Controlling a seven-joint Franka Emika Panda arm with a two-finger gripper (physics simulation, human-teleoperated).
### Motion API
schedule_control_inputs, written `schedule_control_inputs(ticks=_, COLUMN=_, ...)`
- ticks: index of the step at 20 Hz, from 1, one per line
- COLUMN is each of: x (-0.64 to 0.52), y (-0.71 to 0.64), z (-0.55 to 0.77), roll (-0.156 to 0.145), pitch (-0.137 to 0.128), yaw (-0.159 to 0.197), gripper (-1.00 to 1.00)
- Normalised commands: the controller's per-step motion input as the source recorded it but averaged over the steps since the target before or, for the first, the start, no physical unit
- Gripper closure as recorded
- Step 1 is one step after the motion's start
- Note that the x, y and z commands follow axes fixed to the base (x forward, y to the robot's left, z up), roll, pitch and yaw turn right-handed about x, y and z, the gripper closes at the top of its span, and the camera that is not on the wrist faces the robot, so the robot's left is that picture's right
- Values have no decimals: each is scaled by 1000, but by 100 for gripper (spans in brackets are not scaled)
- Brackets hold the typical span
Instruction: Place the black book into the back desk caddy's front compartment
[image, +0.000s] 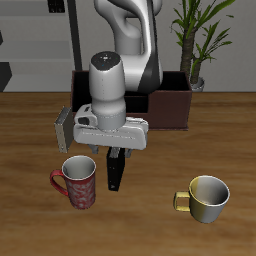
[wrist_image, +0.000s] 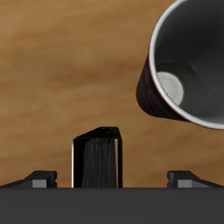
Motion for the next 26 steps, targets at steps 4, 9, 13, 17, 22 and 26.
schedule_control_inputs(ticks=4, x=62, y=71, z=-192, roll=28, pitch=32, yaw=12, gripper=-100)
schedule_control_inputs(ticks=9, x=73, y=103, z=-187, roll=18, pitch=32, yaw=32, gripper=-100)
schedule_control_inputs(ticks=13, x=4, y=46, z=-117, roll=17, pitch=25, yaw=29, gripper=100)
schedule_control_inputs(ticks=17, x=-56, y=17, z=75, roll=1, pitch=2, yaw=7, gripper=100)
schedule_control_inputs(ticks=22, x=-204, y=135, z=250, roll=31, pitch=-17, yaw=38, gripper=100)
schedule_control_inputs(ticks=26, x=-247, y=197, z=299, roll=46, pitch=-12, yaw=37, gripper=100)
